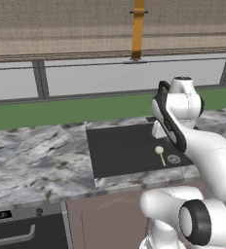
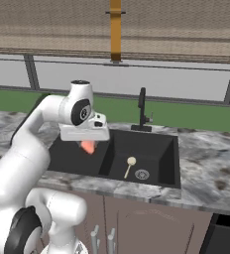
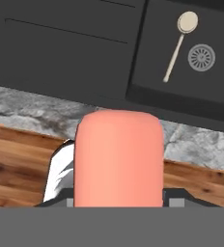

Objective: Pick up the bar soap and dish brush from the sink, and place them back in the cabinet, and close the cabinet doors.

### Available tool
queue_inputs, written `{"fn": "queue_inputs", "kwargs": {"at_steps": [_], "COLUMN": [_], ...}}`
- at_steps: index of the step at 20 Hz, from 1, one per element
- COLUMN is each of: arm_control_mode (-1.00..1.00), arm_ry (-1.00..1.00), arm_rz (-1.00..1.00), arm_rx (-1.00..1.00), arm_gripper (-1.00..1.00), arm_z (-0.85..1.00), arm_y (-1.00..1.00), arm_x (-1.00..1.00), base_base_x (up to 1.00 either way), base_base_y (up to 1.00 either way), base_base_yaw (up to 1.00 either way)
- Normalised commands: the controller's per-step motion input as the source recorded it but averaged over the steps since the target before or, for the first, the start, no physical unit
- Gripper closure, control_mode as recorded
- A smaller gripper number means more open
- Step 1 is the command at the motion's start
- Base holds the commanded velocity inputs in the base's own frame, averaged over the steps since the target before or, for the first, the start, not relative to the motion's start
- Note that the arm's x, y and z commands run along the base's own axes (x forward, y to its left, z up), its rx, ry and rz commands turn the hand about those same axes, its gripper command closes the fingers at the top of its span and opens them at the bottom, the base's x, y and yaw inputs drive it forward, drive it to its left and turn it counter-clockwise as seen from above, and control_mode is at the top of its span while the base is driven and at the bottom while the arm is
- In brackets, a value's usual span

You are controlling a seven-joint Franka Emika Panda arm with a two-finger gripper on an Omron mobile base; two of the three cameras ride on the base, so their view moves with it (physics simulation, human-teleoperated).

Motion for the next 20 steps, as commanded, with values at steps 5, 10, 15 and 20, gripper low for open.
{"fn": "queue_inputs", "kwargs": {"at_steps": [5, 10, 15, 20], "arm_control_mode": [-1.00, -1.00, -1.00, -1.00], "arm_ry": [0.00, 0.00, 0.00, 0.00], "arm_rz": [0.00, 0.00, 0.00, 0.00], "arm_rx": [0.00, 0.00, 0.00, 0.00], "arm_gripper": [1.00, 1.00, 1.00, 1.00], "arm_z": [0.70, 0.52, 0.54, 0.15], "arm_y": [0.23, 0.22, 0.17, 0.02], "arm_x": [-0.33, -0.07, -0.01, -0.03], "base_base_x": [0.00, 0.00, 0.00, 0.00], "base_base_y": [0.00, 0.00, 0.00, 0.00], "base_base_yaw": [0.00, 0.00, 0.00, 0.00]}}
